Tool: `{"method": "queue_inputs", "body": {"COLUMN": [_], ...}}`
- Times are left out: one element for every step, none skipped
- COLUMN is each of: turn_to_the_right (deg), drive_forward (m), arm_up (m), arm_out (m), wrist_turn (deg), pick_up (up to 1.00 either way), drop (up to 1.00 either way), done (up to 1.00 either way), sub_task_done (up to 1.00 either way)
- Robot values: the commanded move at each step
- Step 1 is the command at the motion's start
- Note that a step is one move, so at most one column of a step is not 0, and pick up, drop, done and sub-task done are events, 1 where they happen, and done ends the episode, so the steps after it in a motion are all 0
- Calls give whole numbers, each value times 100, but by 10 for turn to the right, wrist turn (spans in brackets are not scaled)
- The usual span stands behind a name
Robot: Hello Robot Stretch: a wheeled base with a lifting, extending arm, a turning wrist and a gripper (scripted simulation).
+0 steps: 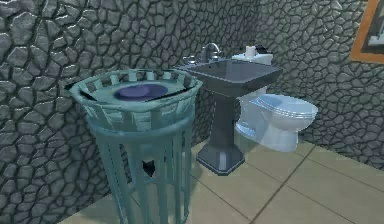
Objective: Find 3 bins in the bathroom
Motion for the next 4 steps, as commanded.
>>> {"method": "queue_inputs", "body": {"turn_to_the_right": [-120,0,450,90], "drive_forward": [0,0,0,0], "arm_up": [0,0,0,0], "arm_out": [0,0,0,0], "wrist_turn": [0,0,0,0], "pick_up": [0,0,0,0], "drop": [0,0,0,0], "done": [0,0,0,0], "sub_task_done": [0,100,0,0]}}
